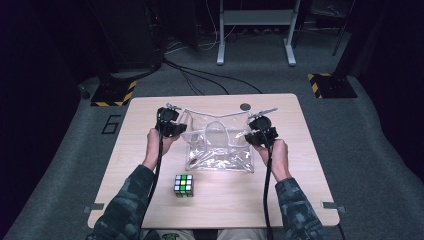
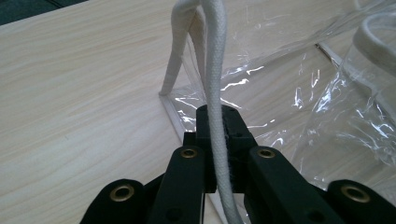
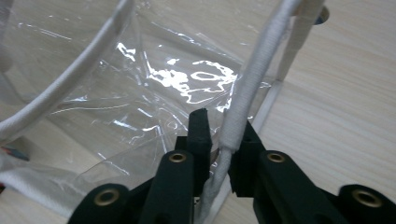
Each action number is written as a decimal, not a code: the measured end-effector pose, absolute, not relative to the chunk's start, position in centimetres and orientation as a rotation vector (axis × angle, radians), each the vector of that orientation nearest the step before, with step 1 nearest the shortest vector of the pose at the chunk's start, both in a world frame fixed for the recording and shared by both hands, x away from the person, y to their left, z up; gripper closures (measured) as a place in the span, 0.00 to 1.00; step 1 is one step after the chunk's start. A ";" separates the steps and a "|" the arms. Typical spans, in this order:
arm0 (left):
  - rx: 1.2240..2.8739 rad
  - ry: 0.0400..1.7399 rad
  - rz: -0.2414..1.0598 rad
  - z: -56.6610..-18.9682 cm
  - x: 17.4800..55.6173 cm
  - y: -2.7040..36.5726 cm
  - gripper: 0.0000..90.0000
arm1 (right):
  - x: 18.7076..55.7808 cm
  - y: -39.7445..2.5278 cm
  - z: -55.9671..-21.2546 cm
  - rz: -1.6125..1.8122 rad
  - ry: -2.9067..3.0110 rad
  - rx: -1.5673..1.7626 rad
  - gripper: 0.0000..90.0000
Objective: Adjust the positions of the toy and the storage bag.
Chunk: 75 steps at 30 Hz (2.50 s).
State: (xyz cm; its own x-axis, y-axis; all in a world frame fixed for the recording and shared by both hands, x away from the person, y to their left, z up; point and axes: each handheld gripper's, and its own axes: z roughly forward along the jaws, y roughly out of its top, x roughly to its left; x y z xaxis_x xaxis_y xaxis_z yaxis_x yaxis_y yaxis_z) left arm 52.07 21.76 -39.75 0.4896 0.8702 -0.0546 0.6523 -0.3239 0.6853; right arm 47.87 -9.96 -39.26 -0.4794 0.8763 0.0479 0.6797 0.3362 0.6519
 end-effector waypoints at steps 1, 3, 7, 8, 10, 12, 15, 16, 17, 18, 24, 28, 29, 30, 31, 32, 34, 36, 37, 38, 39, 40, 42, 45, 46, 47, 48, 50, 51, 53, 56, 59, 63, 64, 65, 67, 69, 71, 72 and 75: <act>2.086 1.241 0.437 -39.6 52.1 21.8 0.98 | 47.9 -10.1 -39.2 0.893 2.285 1.387 0.95; 2.090 1.238 0.440 -39.6 52.1 21.9 0.98 | 48.0 -10.2 -39.1 0.887 2.280 1.385 0.96; 2.083 1.232 0.467 -39.2 52.2 22.4 0.99 | 48.0 -10.5 -38.5 0.868 2.260 1.379 0.98; 2.089 1.230 0.475 -39.1 52.2 22.6 0.99 | 48.0 -10.7 -38.4 0.863 2.252 1.372 0.98; 2.113 1.221 0.496 -38.9 52.3 22.8 0.99 | 48.1 -11.0 -38.0 0.858 2.243 1.376 0.98; 2.118 1.220 0.505 -38.8 52.3 22.9 0.99 | 48.1 -11.1 -37.9 0.857 2.239 1.376 0.98; 2.138 1.210 0.529 -38.3 52.6 23.3 0.99 | 48.4 -11.8 -37.5 0.867 2.228 1.377 0.98; 2.141 1.213 0.530 -38.2 52.7 23.4 0.99 | 48.5 -11.9 -37.4 0.872 2.225 1.384 0.98; 2.141 1.213 0.530 -38.2 52.7 23.4 0.99 | 48.5 -11.9 -37.4 0.872 2.225 1.384 0.98; 2.143 1.212 0.529 -38.1 52.9 23.6 0.99 | 48.5 -12.1 -37.4 0.875 2.221 1.390 0.99; 2.135 1.226 0.505 -37.4 54.1 24.4 0.99 | 49.4 -12.7 -36.6 0.880 2.194 1.408 0.99; 2.139 1.226 0.511 -36.7 54.6 24.6 0.99 | 49.9 -12.7 -36.1 0.873 2.182 1.403 0.99; 2.139 1.226 0.511 -36.7 54.6 24.6 0.99 | 50.0 -12.7 -36.0 0.871 2.181 1.415 0.99; 2.137 1.228 0.511 -36.6 54.7 24.6 0.99 | 50.3 -12.8 -35.9 0.872 2.177 1.407 0.99; 2.141 1.229 0.513 -36.4 55.0 24.6 0.99 | 50.4 -12.9 -35.9 0.870 2.179 1.401 0.99; 2.139 1.233 0.515 -36.4 55.1 24.6 0.99 | 50.6 -12.9 -35.8 0.866 2.182 1.400 0.99; 2.143 1.229 0.520 -36.4 55.2 24.5 0.99 | 51.0 -12.9 -35.6 0.854 2.176 1.401 0.99; 2.146 1.231 0.520 -36.3 55.4 24.5 0.99 | 51.2 -12.8 -35.6 0.851 2.173 1.411 0.99; 2.146 1.237 0.517 -36.2 55.5 24.5 0.99 | 51.4 -12.9 -35.5 0.845 2.173 1.402 0.99; 2.149 1.233 0.519 -36.1 55.7 24.5 0.99 | 51.6 -12.8 -35.4 0.839 2.172 1.399 0.99; 2.146 1.234 0.521 -36.1 55.8 24.5 0.99 | 51.8 -12.8 -35.3 0.834 2.169 1.401 0.99; 2.145 1.238 0.520 -36.0 55.9 24.5 0.99 | 52.0 -12.8 -35.2 0.829 2.171 1.397 0.99; 2.144 1.246 0.521 -36.0 56.3 24.5 0.99 | 52.8 -12.7 -34.8 0.810 2.173 1.400 0.99; 2.150 1.250 0.521 -36.1 56.6 24.5 0.99 | 53.3 -12.6 -34.7 0.799 2.174 1.396 0.99; 2.152 1.255 0.519 -36.2 56.7 24.6 0.99 | 53.6 -12.5 -34.7 0.785 2.174 1.386 0.99; 2.154 1.261 0.514 -36.3 56.9 24.7 0.99 | 53.8 -12.4 -34.7 0.776 2.176 1.389 0.99; 2.153 1.268 0.507 -36.5 57.2 24.8 0.99 | 54.3 -12.2 -34.8 0.762 2.182 1.398 0.99; 2.155 1.273 0.507 -36.5 57.4 24.9 0.99 | 54.5 -12.1 -34.9 0.759 2.183 1.407 0.99; 2.160 1.276 0.504 -36.6 57.5 24.9 0.99 | 54.8 -12.1 -34.9 0.755 2.187 1.411 0.99; 2.167 1.280 0.506 -36.6 57.9 24.9 0.99 | 55.3 -11.8 -35.2 0.744 2.191 1.415 0.99; 2.175 1.287 0.505 -36.7 58.2 24.8 0.99 | 55.8 -11.7 -35.5 0.729 2.193 1.429 0.98; 2.197 1.290 0.497 -36.9 58.6 24.7 0.99 | 56.3 -11.7 -35.9 0.713 2.196 1.440 0.98; 2.200 1.309 0.472 -37.3 59.1 24.7 0.99 | 56.9 -11.9 -36.3 0.708 2.197 1.469 0.98; 2.202 1.310 0.470 -37.3 59.2 24.7 0.99 | 56.9 -11.9 -36.3 0.708 2.197 1.469 0.98; 2.200 1.313 0.468 -37.4 59.3 24.7 0.99 | 57.0 -12.0 -36.4 0.707 2.197 1.471 0.98; 2.201 1.323 0.461 -37.6 59.5 24.7 0.99 | 57.2 -12.0 -36.6 0.703 2.199 1.480 0.98; 2.207 1.324 0.452 -37.7 59.7 24.7 0.99 | 57.4 -12.0 -36.8 0.696 2.205 1.485 0.98; 2.208 1.332 0.436 -37.9 59.9 24.7 0.99 | 57.5 -12.0 -36.9 0.697 2.206 1.491 0.98; 2.198 1.339 0.429 -37.9 60.0 24.8 0.99 | 57.6 -12.0 -36.9 0.698 2.209 1.511 0.98; 2.200 1.341 0.426 -38.0 60.2 24.7 0.99 | 57.9 -12.2 -37.0 0.702 2.208 1.529 0.98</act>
